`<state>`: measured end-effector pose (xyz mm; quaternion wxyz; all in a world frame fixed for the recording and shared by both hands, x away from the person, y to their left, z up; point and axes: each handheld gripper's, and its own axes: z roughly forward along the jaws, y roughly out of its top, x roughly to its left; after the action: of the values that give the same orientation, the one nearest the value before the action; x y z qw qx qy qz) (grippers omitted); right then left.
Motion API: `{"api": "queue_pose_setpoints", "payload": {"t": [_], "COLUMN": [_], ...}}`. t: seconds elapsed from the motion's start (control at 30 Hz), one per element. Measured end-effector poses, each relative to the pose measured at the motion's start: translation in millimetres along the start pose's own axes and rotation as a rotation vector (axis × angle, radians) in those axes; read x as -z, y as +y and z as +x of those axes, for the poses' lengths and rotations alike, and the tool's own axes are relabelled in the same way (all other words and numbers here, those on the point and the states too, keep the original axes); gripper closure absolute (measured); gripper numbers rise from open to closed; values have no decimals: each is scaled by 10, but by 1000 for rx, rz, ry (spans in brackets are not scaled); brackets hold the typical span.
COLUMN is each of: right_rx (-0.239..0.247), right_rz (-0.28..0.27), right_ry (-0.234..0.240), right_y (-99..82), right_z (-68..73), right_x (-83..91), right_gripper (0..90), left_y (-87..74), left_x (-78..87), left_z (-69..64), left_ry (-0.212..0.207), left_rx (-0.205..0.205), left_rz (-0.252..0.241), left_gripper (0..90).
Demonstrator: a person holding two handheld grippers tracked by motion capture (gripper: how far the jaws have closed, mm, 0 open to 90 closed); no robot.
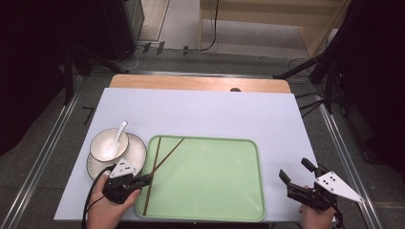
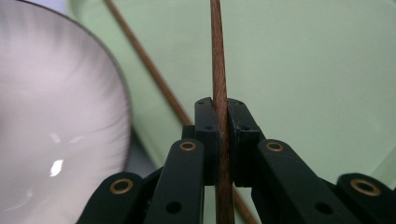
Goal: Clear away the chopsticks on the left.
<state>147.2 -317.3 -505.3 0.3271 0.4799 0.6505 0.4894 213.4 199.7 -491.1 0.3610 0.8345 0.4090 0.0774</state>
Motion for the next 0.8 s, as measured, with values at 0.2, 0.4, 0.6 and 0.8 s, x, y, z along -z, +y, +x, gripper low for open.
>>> {"api": "queue_pose_setpoints", "payload": {"t": [0.2,0.4,0.6,0.8], "right_rx": [5,2,-5,2], "right_rz": [2,0,1,2], "right_ry": [4,2,2,3], "right_y": [4,1,-2,2], "right_z": [12,-3,-11,0], "right_x": [-7,3,9,4], "right_gripper": [130,130,130,130], "left_y": [26,16,13,16], "left_x": [-253,-441,-478,-482], "left_z": [-284,-474,-501,-551], "left_ry": [-29,-6,11,17], "left_rx": [7,6,26,-1], "left_rz": [14,55,54,57], "left_gripper": [851,850,843,764]}}
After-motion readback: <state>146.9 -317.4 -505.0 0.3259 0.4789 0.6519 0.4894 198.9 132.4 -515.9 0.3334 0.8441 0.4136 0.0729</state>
